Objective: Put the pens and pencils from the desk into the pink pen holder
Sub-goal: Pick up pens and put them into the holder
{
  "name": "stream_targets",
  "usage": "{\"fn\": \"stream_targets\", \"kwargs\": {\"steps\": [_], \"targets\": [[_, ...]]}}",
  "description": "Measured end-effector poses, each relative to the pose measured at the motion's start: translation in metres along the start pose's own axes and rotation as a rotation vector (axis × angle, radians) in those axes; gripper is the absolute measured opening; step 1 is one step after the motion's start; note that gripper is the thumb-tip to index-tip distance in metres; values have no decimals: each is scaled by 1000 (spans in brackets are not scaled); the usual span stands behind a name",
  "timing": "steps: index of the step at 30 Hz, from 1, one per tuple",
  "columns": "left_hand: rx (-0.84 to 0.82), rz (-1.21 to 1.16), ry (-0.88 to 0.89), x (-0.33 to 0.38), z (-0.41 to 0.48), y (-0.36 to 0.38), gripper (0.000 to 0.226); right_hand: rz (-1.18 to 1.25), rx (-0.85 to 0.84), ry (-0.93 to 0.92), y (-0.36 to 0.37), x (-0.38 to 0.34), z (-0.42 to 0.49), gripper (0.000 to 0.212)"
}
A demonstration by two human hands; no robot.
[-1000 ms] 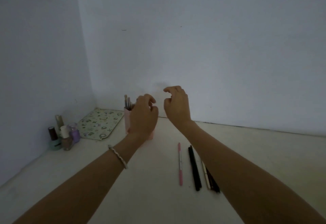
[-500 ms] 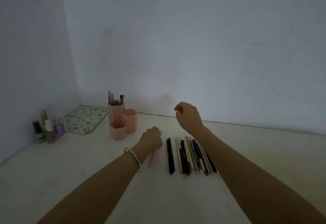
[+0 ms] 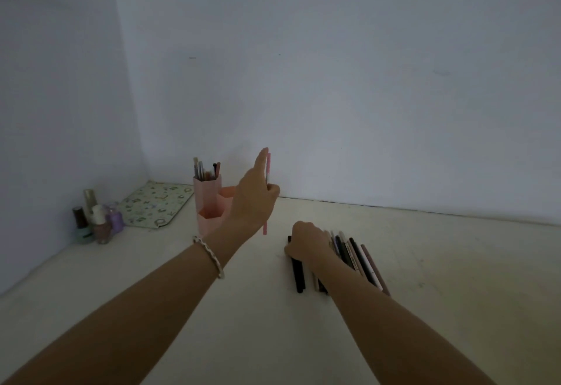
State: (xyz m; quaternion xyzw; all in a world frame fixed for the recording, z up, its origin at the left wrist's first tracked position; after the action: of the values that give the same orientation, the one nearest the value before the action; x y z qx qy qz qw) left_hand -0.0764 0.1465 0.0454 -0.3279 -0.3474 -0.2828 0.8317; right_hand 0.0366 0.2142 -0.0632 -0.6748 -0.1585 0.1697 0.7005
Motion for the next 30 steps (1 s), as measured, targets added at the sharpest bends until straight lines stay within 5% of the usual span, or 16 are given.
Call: {"fn": "stream_targets", "kwargs": {"steps": [6,14,17,20,24,30], "targets": [[23,-14,-1,-2,4,-18,79,245,67,43,-25,-4,5,35],[517,72,96,-7,48,-134,73,666,406,-87,-123,-19,27,20],[506,132,102,-29,58,-147,69,844,527,-143,-136,-27,30,14],[407,209,117,-50,60,-136,64,884,664,-213,-143,-41,30,41],[339,502,105,-73,59,-125,26,899,749,-268,-144,-68,37,43],[535,435,83,-79,47,-155,35,981,750,-332,-151,-122,56,35]]}}
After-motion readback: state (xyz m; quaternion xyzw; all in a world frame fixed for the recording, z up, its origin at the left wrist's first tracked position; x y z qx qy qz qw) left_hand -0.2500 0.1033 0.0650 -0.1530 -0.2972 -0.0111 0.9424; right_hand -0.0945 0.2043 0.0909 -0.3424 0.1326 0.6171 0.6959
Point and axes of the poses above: each hand's wrist, its own z-axis towards the middle knuckle, its own y-axis out of the palm, x = y × z, the point moved 8 cm from there along z, towards the middle knuckle, and after that the axes turned 12 degrees about -z, right-handed, at the moved point
